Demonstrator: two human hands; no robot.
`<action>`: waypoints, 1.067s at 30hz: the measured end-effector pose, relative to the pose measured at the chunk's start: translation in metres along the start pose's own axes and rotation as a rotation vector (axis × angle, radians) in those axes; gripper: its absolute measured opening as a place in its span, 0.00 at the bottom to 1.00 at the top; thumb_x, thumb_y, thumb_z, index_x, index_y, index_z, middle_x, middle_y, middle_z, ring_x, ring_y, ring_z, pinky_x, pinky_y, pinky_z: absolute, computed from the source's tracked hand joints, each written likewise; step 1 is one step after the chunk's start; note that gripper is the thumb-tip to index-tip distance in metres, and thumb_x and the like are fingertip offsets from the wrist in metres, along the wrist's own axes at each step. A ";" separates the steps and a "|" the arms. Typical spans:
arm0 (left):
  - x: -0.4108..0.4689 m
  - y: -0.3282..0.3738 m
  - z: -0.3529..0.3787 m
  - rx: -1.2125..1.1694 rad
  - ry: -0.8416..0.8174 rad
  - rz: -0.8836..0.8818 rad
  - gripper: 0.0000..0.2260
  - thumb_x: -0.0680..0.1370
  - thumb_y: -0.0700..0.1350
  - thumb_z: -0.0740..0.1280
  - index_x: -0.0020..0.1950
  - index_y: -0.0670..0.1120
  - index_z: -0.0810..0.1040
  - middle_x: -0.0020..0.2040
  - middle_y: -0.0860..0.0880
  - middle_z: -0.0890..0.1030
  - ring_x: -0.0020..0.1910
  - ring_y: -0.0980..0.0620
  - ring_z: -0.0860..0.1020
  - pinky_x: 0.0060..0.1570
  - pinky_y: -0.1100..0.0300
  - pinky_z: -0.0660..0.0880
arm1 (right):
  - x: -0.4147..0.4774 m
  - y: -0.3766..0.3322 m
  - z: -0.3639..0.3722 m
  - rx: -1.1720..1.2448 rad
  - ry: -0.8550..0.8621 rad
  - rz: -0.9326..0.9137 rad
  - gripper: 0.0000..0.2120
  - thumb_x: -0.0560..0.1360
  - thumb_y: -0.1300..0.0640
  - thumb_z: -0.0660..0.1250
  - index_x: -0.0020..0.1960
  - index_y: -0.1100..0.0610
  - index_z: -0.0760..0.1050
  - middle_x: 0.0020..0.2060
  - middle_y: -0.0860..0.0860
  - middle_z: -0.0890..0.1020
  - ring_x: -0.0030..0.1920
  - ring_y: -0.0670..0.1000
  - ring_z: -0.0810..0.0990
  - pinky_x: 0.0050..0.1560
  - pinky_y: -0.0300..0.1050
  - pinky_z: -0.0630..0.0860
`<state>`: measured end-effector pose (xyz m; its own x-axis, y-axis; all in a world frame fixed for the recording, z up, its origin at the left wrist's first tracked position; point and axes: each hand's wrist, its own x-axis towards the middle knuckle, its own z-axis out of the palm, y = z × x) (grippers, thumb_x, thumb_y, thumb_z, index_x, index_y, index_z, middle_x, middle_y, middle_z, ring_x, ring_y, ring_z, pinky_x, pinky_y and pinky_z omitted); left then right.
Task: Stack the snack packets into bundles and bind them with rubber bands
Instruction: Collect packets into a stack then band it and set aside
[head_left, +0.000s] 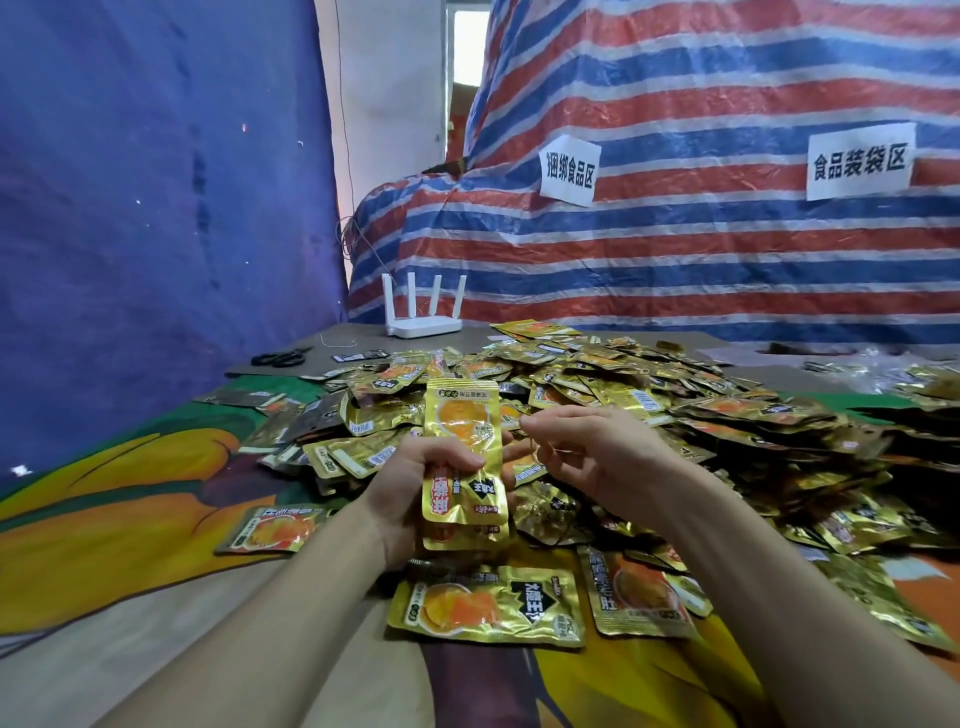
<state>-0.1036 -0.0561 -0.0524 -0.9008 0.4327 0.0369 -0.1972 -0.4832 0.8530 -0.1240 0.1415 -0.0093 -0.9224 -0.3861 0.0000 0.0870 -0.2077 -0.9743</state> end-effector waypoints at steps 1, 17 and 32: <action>0.001 0.000 -0.001 0.000 -0.016 -0.005 0.27 0.62 0.36 0.72 0.62 0.36 0.82 0.56 0.40 0.83 0.41 0.45 0.82 0.43 0.51 0.81 | 0.000 0.001 0.000 0.011 0.013 0.010 0.15 0.64 0.63 0.79 0.49 0.66 0.82 0.54 0.68 0.83 0.40 0.50 0.82 0.36 0.34 0.78; -0.006 0.005 -0.002 -0.187 -0.271 0.064 0.21 0.68 0.34 0.69 0.60 0.35 0.78 0.49 0.42 0.78 0.44 0.45 0.80 0.50 0.50 0.78 | 0.001 0.007 0.001 -0.159 0.035 0.044 0.06 0.73 0.64 0.75 0.47 0.67 0.83 0.35 0.53 0.81 0.32 0.47 0.77 0.34 0.36 0.78; -0.002 0.006 0.000 -0.167 -0.160 0.080 0.20 0.62 0.35 0.73 0.54 0.37 0.82 0.46 0.43 0.78 0.41 0.47 0.78 0.45 0.51 0.79 | 0.000 0.002 0.007 0.215 -0.203 -0.250 0.26 0.75 0.66 0.68 0.69 0.49 0.75 0.53 0.56 0.87 0.32 0.50 0.83 0.31 0.40 0.81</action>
<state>-0.1029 -0.0594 -0.0475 -0.8459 0.4968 0.1943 -0.2008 -0.6339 0.7469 -0.1210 0.1349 -0.0092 -0.8337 -0.4654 0.2971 -0.0346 -0.4930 -0.8694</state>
